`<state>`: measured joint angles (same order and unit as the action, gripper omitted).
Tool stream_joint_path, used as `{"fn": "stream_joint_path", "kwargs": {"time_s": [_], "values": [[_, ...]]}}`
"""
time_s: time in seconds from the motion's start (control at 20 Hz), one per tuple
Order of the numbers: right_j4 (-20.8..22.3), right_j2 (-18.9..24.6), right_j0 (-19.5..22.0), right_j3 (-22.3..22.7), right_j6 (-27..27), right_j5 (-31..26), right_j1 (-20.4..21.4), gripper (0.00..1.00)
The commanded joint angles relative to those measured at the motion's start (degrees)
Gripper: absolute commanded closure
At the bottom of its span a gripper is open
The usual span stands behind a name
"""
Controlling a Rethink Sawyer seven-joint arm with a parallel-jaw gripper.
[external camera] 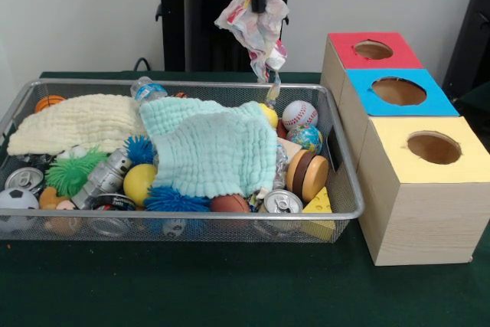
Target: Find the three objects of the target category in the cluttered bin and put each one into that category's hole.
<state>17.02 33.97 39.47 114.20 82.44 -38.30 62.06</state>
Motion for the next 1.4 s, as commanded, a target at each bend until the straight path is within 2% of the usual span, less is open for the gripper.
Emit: {"fn": "stream_joint_path", "kwargs": {"time_s": [0.05,0.5,0.95,1.0,1.25,1.4], "values": [[3.3,1.9,0.4,2.8,-4.3,-1.8,-0.8,1.00],[3.9,2.0,0.4,2.4,-4.2,-2.4,-1.2,1.00],[3.1,3.0,1.6,3.2,-4.3,-0.5,-1.5,1.00],[2.7,3.8,2.2,3.6,-4.5,0.2,-1.6,0.00],[3.0,4.8,3.3,4.7,-4.9,2.5,-1.5,0.00],[2.5,5.2,3.6,4.6,-5.1,0.6,-1.4,0.00]]}}
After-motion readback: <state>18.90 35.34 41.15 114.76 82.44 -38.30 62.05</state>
